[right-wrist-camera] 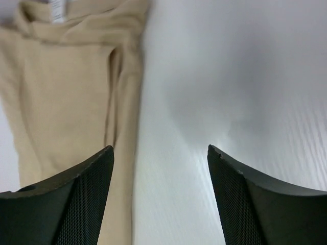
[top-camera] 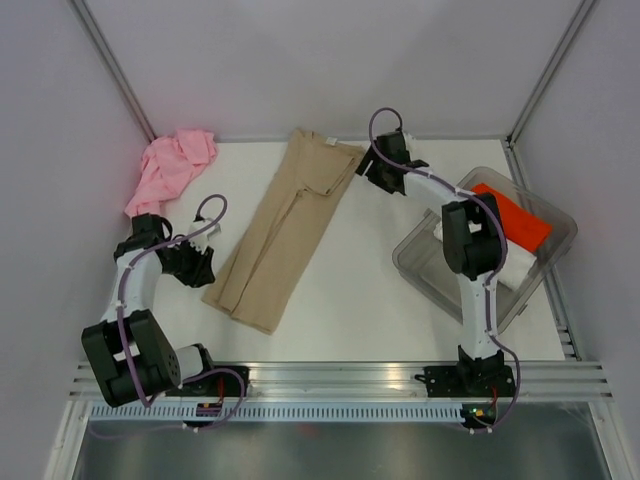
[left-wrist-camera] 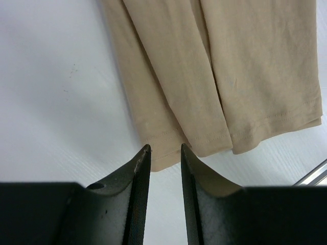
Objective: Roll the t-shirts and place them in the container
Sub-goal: Fold the tshirt
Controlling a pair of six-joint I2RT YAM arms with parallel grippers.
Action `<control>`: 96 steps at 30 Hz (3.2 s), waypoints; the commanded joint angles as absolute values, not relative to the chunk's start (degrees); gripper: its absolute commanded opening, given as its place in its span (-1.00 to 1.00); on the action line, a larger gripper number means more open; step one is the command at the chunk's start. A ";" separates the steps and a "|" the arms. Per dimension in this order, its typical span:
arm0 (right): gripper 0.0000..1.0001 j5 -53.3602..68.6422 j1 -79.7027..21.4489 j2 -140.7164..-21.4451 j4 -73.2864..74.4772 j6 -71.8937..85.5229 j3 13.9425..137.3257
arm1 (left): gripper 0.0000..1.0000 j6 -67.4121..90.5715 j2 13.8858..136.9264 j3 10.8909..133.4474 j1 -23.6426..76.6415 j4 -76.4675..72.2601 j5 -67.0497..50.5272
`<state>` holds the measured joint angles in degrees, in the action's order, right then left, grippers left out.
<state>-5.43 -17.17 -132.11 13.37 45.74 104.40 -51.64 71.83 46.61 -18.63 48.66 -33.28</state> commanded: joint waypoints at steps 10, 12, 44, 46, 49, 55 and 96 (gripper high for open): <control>0.54 -13.28 -52.78 -99.22 5.72 47.45 64.52 | -0.30 -45.62 65.04 49.22 -20.12 50.36 -29.53; 0.54 -11.69 -57.02 -102.03 3.01 50.87 64.16 | -0.30 -45.35 65.04 49.22 -20.21 50.62 -29.53; -1.00 -1.32 -57.66 -98.98 -2.22 54.58 46.62 | -0.30 -47.72 65.92 50.71 -20.13 56.42 -34.19; -1.00 -2.11 -57.13 -93.53 -0.62 54.40 42.91 | -0.30 -47.81 66.01 50.89 -19.69 56.51 -34.98; -0.99 -2.37 -55.99 -86.34 3.06 54.75 36.05 | -0.29 -48.43 65.74 50.63 -18.29 56.86 -36.56; -0.96 -5.71 -53.53 -72.35 15.10 55.55 28.92 | -0.27 -49.13 66.88 50.89 -13.81 56.78 -37.97; -0.14 8.52 -59.77 -90.51 -7.03 50.98 42.09 | -0.13 -58.51 70.41 41.41 31.70 46.84 -42.01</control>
